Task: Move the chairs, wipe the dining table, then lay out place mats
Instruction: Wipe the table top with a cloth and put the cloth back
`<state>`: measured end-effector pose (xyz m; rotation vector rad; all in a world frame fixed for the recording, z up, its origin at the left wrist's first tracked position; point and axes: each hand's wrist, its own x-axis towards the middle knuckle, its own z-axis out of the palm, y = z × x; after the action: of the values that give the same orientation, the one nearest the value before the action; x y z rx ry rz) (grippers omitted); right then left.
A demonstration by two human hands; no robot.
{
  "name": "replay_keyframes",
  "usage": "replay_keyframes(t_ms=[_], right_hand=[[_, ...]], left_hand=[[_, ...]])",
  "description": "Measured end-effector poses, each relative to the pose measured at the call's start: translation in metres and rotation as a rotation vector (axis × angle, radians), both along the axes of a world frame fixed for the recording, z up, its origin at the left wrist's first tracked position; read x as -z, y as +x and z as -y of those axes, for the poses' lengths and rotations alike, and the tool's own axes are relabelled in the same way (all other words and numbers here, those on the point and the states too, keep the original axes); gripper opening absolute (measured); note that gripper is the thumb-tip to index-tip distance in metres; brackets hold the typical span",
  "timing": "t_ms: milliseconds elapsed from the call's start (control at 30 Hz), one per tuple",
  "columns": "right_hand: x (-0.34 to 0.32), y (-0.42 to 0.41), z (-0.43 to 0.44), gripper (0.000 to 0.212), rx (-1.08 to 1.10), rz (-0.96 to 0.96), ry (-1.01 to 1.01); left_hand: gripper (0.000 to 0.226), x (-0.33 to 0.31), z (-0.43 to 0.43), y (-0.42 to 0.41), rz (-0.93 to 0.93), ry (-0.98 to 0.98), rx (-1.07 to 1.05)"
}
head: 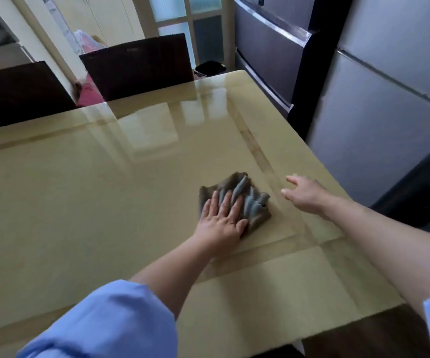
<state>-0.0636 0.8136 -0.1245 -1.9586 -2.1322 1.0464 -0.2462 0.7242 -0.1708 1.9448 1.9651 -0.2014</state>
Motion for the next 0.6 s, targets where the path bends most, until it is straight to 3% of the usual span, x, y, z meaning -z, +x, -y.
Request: replay_keyframes(t_ms=[233,367,467,600], right_hand=[[0.027,-0.103,0.083,0.074,-0.309,0.163,-0.058],[0.028,-0.108,0.102,0.066,-0.393,0.112,-0.077],[0.022,-0.076,0.103,0.055,-0.332,0.017,-0.067],[0.019,-0.005,0.11,0.051,-0.234,-0.004,-0.052]], left_hand=[[0.059,-0.006,0.157,-0.194,-0.079,-0.122,-0.578],[0.061,-0.009,0.179,-0.203,-0.036,-0.171,-0.901],[0.062,-0.005,0.155,-0.152,-0.006,-0.138,-0.865],[0.06,-0.001,0.126,-0.051,0.004,-0.108,-0.541]])
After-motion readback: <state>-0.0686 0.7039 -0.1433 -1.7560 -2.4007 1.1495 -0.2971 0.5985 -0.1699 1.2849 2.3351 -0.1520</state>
